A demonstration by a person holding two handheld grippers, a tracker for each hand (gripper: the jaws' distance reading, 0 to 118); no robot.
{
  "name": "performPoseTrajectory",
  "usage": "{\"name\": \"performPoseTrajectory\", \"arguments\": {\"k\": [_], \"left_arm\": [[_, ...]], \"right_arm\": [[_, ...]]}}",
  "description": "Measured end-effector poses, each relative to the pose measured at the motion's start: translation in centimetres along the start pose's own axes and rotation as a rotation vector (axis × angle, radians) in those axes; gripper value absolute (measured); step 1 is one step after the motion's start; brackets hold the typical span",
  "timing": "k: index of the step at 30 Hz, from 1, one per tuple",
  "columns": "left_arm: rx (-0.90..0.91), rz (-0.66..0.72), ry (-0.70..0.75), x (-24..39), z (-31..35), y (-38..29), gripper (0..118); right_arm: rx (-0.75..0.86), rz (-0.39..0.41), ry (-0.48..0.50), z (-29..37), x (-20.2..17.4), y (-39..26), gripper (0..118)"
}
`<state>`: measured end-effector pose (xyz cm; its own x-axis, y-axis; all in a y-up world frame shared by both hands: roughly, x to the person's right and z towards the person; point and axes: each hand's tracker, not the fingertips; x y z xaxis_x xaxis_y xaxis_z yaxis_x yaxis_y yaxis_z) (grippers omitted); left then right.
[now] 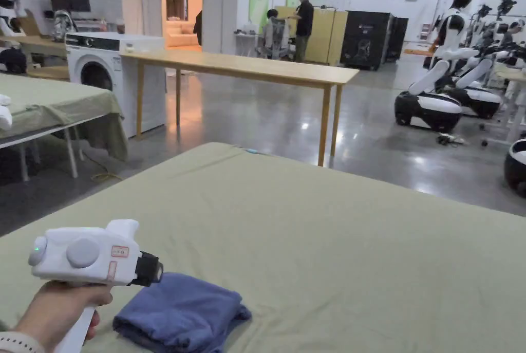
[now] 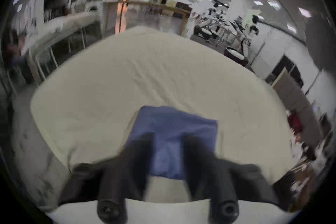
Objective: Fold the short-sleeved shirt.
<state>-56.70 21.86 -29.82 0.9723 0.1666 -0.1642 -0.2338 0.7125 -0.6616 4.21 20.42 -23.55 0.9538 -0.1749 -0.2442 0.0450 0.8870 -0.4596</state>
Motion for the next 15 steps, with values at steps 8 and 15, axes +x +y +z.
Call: {"name": "performPoseTrajectory", "arguments": {"k": [8,15], "left_arm": [[0.469,-0.227,-0.111,24.7,6.7,-2.0,15],[0.691,-0.323,-0.093,38.7,13.2,-0.9,15]], "right_arm": [[0.207,0.138,-0.128,4.0,5.0,8.1,3],[0.356,0.185,-0.312,8.0,8.2,14.9,3]]}}
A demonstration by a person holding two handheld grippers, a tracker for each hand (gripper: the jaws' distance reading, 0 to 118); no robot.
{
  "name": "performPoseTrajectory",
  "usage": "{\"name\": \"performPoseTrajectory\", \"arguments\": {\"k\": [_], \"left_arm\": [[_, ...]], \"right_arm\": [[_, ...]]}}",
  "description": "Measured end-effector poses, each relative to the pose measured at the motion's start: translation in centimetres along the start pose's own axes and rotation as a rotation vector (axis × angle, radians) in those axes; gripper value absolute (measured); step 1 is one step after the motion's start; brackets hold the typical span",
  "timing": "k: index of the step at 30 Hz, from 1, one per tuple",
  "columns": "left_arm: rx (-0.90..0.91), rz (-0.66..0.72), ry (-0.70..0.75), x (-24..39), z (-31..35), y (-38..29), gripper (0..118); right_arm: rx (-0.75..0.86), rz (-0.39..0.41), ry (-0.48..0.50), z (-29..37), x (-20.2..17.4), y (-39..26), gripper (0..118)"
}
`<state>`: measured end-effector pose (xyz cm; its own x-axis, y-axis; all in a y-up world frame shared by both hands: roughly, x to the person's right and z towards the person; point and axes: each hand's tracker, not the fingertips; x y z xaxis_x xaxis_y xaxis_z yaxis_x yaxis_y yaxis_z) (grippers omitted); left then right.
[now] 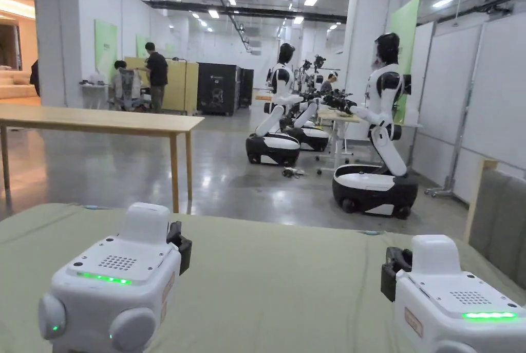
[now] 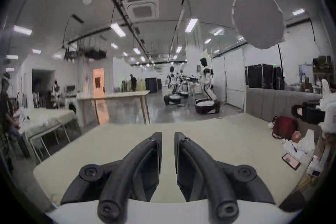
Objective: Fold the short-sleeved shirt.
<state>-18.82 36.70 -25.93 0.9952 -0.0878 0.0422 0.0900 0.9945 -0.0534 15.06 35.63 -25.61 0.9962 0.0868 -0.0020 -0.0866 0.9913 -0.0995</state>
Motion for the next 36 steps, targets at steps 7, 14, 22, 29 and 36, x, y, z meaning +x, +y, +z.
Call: {"name": "performPoseTrajectory", "arguments": {"k": [7,14,22,29,36], "left_arm": [[-0.013,0.056,-0.015,2.2,1.2,0.0,15],[-0.028,0.068,-0.005,1.5,0.5,0.3,15],[-0.034,0.031,-0.02,2.3,0.5,0.4,15],[-0.029,0.024,-0.012,2.2,0.8,0.6,51],[-0.018,0.034,-0.007,2.1,0.8,0.0,107]], "right_arm": [[-0.004,0.032,-0.002,0.4,0.3,0.5,3],[0.022,-0.015,-0.006,0.1,-0.1,0.3,4],[0.018,-0.032,0.001,0.2,-0.1,0.1,6],[0.012,-0.021,0.024,0.5,-0.5,-0.2,41],[0.023,-0.025,0.026,0.7,-0.9,-0.1,71]]}}
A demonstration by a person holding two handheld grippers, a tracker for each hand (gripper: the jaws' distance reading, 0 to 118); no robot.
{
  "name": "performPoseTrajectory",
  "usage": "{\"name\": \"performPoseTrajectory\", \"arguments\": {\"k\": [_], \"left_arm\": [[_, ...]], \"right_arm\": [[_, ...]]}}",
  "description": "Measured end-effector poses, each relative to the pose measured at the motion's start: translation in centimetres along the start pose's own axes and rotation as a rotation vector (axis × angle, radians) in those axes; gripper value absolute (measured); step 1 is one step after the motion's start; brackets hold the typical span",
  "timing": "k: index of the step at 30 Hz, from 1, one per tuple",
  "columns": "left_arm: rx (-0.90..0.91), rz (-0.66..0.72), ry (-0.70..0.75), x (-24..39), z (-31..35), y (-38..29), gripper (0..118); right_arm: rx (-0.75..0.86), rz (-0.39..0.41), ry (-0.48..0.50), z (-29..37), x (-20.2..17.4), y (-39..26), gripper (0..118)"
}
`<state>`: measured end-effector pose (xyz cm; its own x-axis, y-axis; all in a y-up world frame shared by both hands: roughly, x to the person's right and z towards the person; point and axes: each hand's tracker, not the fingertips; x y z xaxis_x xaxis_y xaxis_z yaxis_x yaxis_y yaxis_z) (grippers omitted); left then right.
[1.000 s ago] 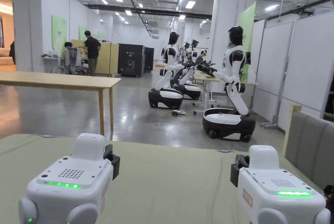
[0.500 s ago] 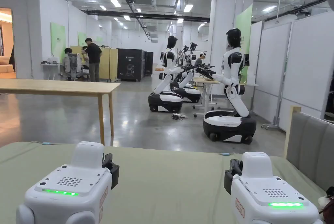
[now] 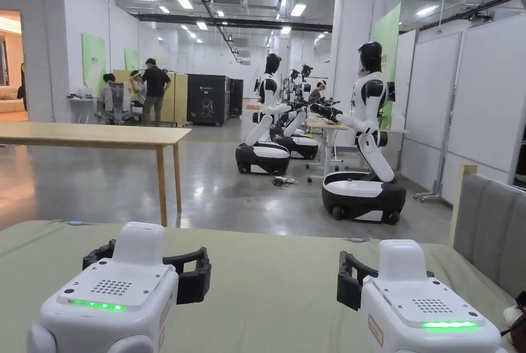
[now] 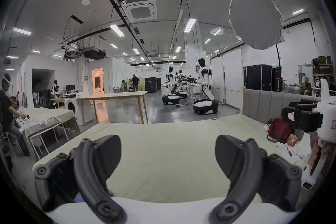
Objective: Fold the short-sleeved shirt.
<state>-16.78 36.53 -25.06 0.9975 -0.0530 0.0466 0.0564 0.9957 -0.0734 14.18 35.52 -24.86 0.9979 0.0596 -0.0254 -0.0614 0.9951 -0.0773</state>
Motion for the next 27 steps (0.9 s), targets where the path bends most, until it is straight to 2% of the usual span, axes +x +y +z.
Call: {"name": "performPoseTrajectory", "arguments": {"k": [3,7,13,19,23,27], "left_arm": [[0.004,0.011,-0.005,0.0,0.1,0.0,118],[0.017,0.021,-0.001,0.0,0.3,0.0,118],[0.023,0.026,0.0,-0.1,0.5,0.1,118],[0.024,0.039,0.0,-0.2,0.7,0.1,118],[0.02,0.038,0.001,-0.2,0.6,0.1,118],[0.019,0.038,0.004,-0.2,0.5,0.1,118]], "right_arm": [[0.008,0.018,0.008,0.2,0.0,0.1,71],[0.004,0.013,0.022,0.4,-0.3,0.5,71],[-0.024,-0.087,0.038,0.3,-0.3,0.8,71],[-0.035,-0.077,0.0,0.5,-1.1,1.1,71],[-0.033,-0.121,-0.083,0.6,-1.6,1.6,71],[-0.047,-0.135,-0.108,0.7,-1.9,2.2,71]]}}
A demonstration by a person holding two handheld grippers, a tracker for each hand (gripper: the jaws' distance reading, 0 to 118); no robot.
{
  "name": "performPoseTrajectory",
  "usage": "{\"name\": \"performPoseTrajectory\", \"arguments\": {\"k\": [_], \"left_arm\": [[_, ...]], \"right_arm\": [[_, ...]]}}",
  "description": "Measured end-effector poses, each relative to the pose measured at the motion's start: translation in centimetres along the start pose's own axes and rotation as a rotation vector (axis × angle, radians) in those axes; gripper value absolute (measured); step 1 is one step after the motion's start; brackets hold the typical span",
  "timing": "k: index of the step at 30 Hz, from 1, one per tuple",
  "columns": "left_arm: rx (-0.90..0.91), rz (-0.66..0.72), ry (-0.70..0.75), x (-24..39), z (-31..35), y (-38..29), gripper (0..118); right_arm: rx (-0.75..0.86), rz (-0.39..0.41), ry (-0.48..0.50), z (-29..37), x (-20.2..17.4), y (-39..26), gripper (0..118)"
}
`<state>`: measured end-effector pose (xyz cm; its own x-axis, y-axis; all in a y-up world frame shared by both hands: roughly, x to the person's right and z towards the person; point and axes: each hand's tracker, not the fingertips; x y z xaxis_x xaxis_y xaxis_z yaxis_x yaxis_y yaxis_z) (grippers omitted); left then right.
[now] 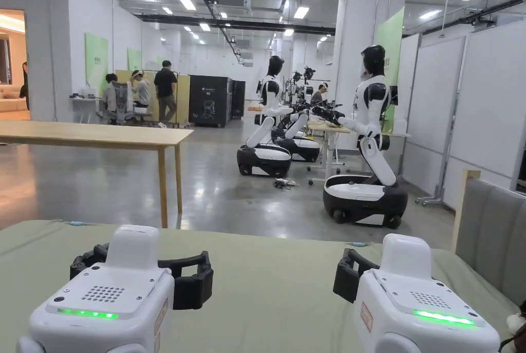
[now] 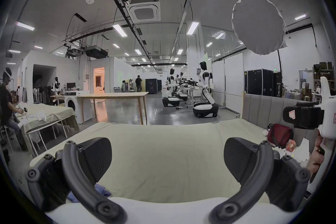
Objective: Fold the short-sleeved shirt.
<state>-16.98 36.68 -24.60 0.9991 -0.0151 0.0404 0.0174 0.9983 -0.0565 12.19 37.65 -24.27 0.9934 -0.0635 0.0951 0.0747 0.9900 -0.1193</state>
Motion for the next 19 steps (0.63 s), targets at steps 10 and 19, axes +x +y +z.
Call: {"name": "performPoseTrajectory", "arguments": {"k": [10,19], "left_arm": [[0.005,0.002,-0.001,0.13,0.07,-0.03,118],[0.011,-0.012,-0.007,0.55,0.34,0.16,118]], "right_arm": [[0.056,-0.028,0.021,0.61,0.06,-0.17,71],[-0.022,-0.01,0.102,0.09,0.82,-0.19,71]]}}
